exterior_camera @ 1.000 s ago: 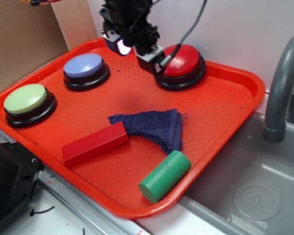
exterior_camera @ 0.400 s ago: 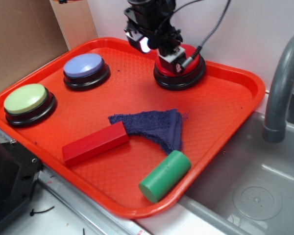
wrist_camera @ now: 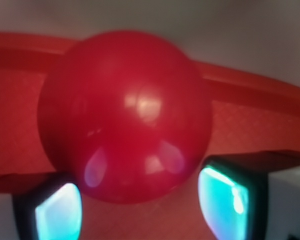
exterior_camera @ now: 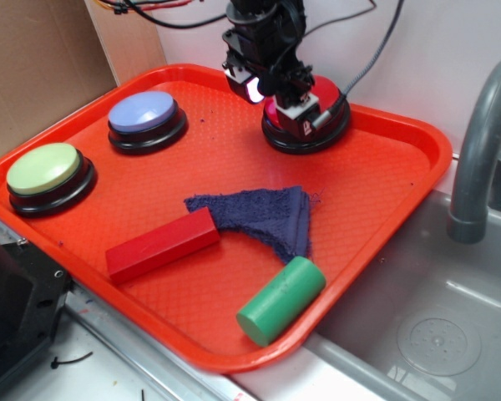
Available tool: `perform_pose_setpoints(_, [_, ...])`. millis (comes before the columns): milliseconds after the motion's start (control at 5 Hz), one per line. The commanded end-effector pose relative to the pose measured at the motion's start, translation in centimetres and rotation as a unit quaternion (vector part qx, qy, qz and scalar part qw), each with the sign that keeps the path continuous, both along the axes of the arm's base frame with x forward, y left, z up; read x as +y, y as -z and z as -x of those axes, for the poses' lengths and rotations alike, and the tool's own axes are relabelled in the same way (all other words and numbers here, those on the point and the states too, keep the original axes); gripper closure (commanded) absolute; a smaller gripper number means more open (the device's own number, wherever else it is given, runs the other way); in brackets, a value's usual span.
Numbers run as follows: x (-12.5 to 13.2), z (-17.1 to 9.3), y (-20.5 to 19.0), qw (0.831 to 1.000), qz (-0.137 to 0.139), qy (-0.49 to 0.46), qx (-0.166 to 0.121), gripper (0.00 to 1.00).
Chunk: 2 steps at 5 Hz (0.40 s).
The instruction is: Push the red button.
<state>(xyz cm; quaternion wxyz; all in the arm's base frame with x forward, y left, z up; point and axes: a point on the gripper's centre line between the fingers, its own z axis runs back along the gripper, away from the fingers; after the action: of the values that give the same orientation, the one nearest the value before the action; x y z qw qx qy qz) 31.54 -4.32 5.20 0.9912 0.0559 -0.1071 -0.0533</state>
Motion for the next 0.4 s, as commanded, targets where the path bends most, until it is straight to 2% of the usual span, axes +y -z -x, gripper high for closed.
perform_pose_setpoints(0, [0.4, -1.3, -2.2, 0.999, 0.001, -0.002, -0.032, 0.00])
perform_pose_setpoints(200, [0.3, -0.5, -3.7, 0.999, -0.001, -0.003, -0.047, 0.00])
